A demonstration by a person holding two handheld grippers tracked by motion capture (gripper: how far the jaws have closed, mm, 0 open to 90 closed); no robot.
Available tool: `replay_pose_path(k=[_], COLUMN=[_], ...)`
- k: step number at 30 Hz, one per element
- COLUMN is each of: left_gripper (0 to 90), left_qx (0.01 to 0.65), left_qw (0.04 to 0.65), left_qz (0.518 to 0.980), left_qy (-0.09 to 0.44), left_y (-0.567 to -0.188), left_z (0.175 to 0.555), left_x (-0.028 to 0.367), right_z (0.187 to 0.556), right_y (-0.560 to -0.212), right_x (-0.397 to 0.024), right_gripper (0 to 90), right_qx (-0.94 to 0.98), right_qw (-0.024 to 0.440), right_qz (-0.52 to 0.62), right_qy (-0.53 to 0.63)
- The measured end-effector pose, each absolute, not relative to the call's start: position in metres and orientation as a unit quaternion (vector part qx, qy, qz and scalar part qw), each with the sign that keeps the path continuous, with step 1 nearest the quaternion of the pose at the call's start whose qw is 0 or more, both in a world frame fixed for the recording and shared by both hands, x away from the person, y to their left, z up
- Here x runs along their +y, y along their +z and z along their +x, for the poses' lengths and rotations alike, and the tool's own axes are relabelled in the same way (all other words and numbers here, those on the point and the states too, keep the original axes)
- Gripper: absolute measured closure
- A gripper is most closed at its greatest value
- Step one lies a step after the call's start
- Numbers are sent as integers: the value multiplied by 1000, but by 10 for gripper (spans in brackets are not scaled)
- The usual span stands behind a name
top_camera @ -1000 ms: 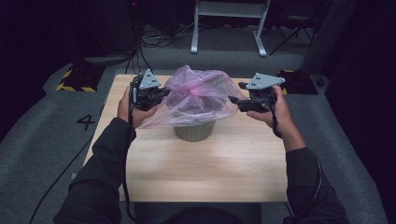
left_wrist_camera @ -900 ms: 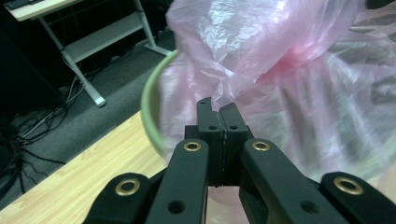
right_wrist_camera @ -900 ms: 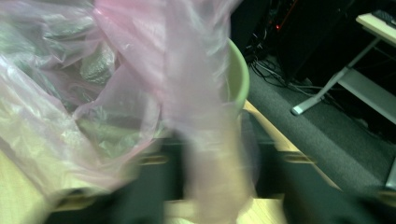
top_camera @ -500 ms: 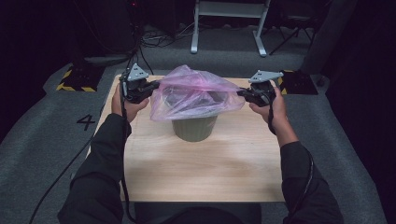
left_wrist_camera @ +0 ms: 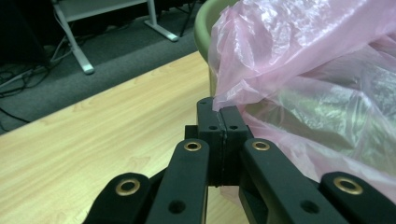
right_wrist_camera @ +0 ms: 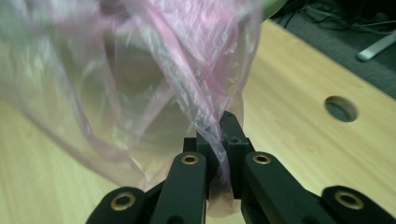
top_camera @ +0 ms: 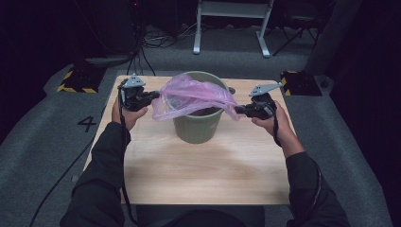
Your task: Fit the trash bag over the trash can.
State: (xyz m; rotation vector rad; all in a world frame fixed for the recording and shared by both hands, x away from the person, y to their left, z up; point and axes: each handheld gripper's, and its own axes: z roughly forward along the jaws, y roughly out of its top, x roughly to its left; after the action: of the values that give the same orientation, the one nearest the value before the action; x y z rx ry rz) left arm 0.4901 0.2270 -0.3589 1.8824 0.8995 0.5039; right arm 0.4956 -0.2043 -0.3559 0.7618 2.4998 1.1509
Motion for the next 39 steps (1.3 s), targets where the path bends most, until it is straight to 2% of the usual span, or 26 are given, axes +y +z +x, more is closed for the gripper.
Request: replay_pose_path(k=[2,6,8,9,10,14,18,22,28,33,35,39], left_gripper=[899,891,858,786,665,365,279,264,264,258,267,503], left_qx=[366,359,353,358,363,345,311,251,182,181,194,197], left_qw=[487,502,506,504,502,511,513,517,516,488,469,464], left_qz=[769,763,761,755,752,745,747,751,781,798,791,777], left_qy=[191,193,202,217,225,254,287,324,300,304,342,377], left_y=[-362,-371,-375,-376,-375,-365,-346,-328,-326,-348,-356,-362], left_z=[486,474,469,466,462,439,408,370,346,353,356,356], left_x=[231,237,241,242,244,250,248,230,192,162,152,141], right_z=[492,484,483,482,482,481,480,478,479,480,480,479], right_y=[-358,-364,-367,-367,-367,-365,-360,-357,-355,-355,-355,-356], right_x=[-204,-206,-206,-206,-207,-208,-210,-207,-202,-202,-201,-200], right_gripper=[895,891,887,885,881,875,872,870,863,857,855,847], right_qx=[868,869,869,868,867,862,855,856,857,859,860,862], right_qw=[133,128,131,133,135,149,159,165,167,165,164,163], right_qz=[260,253,252,253,253,256,260,259,258,259,256,255], right_qy=[402,405,406,406,406,413,420,415,414,411,410,407])
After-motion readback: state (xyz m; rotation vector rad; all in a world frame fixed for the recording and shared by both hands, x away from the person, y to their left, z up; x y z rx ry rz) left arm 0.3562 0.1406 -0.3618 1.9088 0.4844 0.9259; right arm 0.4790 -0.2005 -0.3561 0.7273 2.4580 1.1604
